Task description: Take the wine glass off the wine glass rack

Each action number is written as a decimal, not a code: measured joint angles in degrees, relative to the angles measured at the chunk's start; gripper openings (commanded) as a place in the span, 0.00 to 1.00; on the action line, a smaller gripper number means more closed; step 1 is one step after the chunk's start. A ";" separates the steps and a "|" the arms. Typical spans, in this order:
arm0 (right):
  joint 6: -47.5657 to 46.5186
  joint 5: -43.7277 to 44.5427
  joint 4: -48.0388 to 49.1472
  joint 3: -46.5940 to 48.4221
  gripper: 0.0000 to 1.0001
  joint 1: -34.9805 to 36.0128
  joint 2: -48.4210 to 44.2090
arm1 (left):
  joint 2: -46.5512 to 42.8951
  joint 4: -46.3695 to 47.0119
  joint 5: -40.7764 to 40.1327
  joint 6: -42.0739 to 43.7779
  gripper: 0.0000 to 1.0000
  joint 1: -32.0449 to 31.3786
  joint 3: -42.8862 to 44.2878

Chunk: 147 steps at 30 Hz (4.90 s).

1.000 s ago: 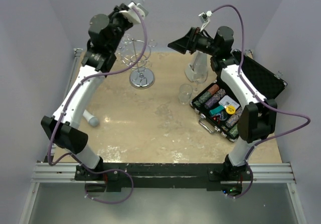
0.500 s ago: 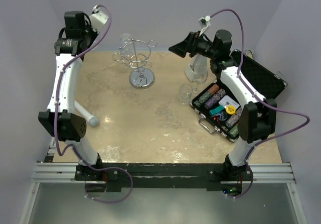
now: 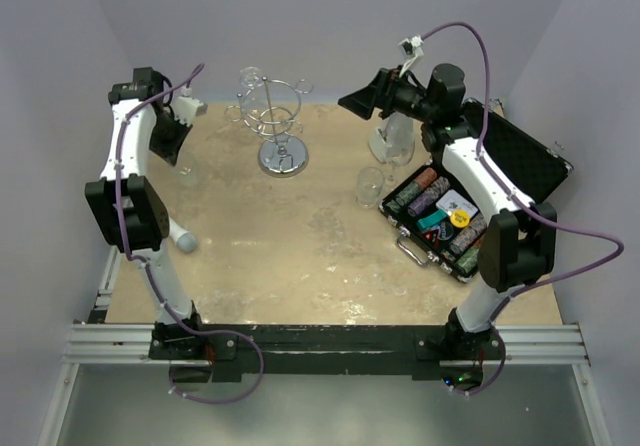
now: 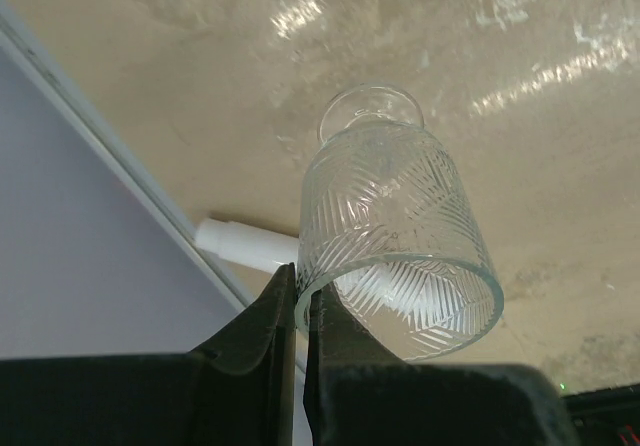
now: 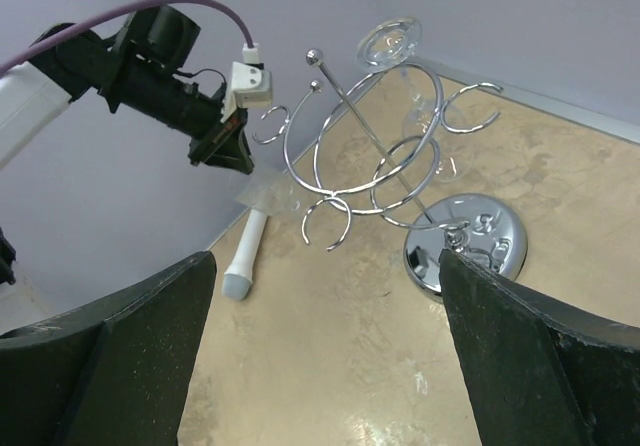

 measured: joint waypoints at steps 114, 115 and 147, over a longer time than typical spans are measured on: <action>-39.39 38.60 -16.50 12.55 0.98 22.64 11.63 | -17.90 59.56 46.27 -43.39 0.62 -2.62 -27.89; -39.41 38.99 -16.57 12.55 0.98 22.64 11.63 | -17.92 59.58 46.45 -43.39 0.62 -2.82 -28.57; -45.64 51.06 -13.66 26.53 0.98 19.19 23.98 | -21.99 62.36 49.55 -48.57 0.64 -5.62 -36.22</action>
